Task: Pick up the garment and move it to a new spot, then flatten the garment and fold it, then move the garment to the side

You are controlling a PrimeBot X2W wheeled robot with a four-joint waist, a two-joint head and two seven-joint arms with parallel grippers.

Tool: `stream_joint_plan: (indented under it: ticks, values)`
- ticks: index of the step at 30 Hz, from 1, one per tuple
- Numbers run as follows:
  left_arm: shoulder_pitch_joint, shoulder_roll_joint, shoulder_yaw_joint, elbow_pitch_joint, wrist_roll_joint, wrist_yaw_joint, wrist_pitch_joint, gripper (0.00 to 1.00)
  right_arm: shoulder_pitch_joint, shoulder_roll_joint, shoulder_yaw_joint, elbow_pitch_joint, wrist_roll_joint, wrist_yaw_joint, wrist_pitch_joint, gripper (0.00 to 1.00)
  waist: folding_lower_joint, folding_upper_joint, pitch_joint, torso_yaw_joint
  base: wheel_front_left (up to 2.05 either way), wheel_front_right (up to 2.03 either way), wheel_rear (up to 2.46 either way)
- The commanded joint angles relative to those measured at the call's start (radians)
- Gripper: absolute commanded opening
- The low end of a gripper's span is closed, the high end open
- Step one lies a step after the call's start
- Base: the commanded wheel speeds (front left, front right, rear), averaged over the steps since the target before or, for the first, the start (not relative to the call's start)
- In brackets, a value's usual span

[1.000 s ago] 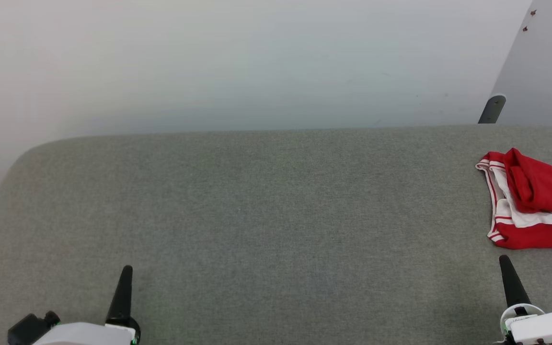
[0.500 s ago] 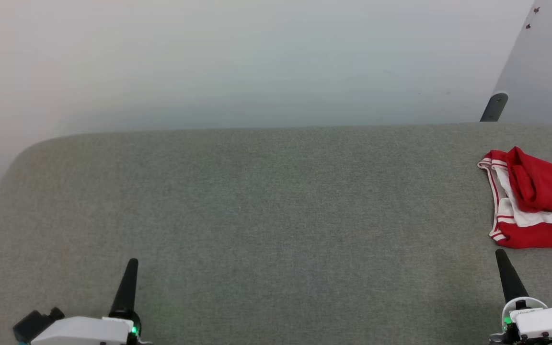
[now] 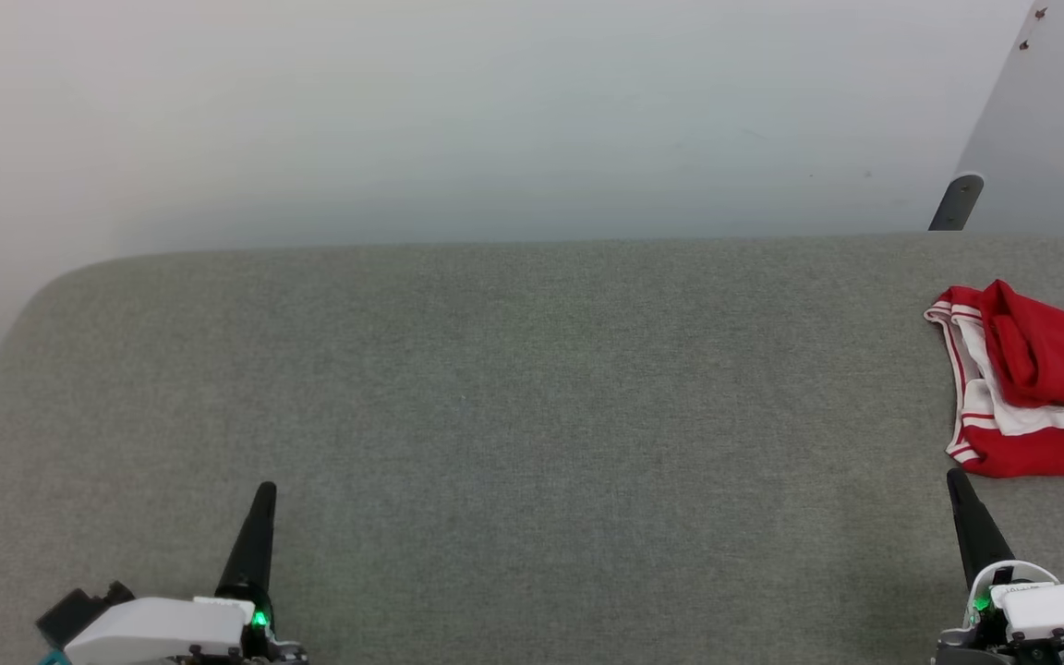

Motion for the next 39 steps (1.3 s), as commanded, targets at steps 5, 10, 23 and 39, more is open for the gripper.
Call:
stream_joint_plan:
  ticks: [5, 10, 23, 39]
  values:
    - [-0.021, -0.004, 0.005, -0.001, -0.042, -0.003, 0.011, 0.0, -0.022, 0.004, -0.003, -0.001, 0.052, 0.0, 0.011, 0.0, 0.0, 0.0, 0.003, 0.001, 0.0, 0.0, 0.0]
    - [-0.028, -0.01, 0.006, 0.0, -0.073, -0.003, 0.022, 0.0, -0.024, 0.008, -0.004, 0.001, 0.092, 0.0, 0.021, 0.0, 0.0, 0.0, 0.005, 0.002, 0.0, 0.0, 0.0]
    - [-0.043, -0.023, 0.009, 0.004, -0.15, -0.003, 0.046, 0.0, -0.038, 0.017, -0.005, 0.005, 0.186, 0.0, 0.045, 0.0, 0.0, 0.0, 0.012, 0.004, 0.0, 0.0, 0.0]
    - [-0.05, -0.028, 0.01, 0.006, -0.18, -0.003, 0.056, 0.0, -0.039, 0.02, -0.005, 0.007, 0.223, 0.0, 0.055, 0.0, 0.0, 0.0, 0.016, 0.006, 0.0, 0.0, 0.0]
